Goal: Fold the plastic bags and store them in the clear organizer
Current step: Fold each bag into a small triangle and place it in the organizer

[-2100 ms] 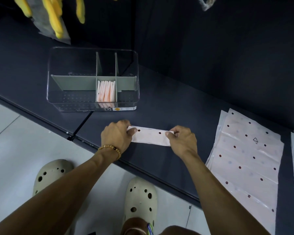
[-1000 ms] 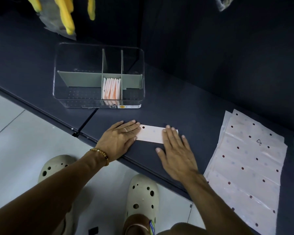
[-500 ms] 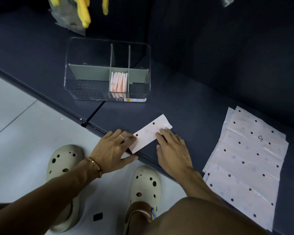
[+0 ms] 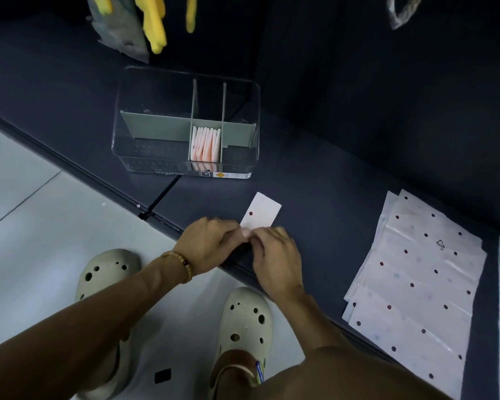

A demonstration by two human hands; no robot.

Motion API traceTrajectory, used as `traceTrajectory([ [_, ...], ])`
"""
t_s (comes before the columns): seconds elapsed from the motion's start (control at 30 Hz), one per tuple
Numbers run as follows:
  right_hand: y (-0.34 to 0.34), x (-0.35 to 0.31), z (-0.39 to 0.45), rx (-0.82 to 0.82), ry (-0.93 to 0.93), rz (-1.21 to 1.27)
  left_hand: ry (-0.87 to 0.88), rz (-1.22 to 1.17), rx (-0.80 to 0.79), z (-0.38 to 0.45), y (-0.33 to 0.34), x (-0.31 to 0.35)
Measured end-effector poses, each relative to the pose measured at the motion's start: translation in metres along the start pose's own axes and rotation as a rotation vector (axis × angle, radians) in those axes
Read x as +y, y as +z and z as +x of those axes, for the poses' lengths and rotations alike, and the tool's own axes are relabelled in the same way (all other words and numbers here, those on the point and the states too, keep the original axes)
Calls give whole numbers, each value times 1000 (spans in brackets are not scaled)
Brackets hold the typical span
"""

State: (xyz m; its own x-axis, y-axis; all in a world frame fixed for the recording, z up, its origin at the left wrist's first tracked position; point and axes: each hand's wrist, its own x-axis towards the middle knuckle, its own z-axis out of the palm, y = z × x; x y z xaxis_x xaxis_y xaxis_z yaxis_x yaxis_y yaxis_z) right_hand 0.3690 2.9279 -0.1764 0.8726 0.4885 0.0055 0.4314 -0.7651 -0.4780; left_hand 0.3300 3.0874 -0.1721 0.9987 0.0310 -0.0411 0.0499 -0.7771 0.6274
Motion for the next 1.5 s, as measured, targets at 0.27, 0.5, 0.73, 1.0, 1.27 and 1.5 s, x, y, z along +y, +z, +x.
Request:
traceTrajectory([
  [0.27, -7, 9, 28, 33, 481, 509, -272, -132, 41, 25, 8, 2],
  [0.5, -4, 8, 32, 94, 572, 312, -425, -38, 127, 40, 23, 7],
  [0.73, -10, 18, 36, 36, 593, 428, -402, 169, 163, 50, 27, 9],
  [1.0, -10, 26, 38, -47, 537, 424, 149, 265, -55, 65, 28, 4],
  [1.27, -13, 27, 37, 47, 504, 372, 71, 198, -22, 69, 25, 9],
  [1.5, -15, 31, 18, 324, 156, -68, -3, 249, 31, 55, 36, 15],
])
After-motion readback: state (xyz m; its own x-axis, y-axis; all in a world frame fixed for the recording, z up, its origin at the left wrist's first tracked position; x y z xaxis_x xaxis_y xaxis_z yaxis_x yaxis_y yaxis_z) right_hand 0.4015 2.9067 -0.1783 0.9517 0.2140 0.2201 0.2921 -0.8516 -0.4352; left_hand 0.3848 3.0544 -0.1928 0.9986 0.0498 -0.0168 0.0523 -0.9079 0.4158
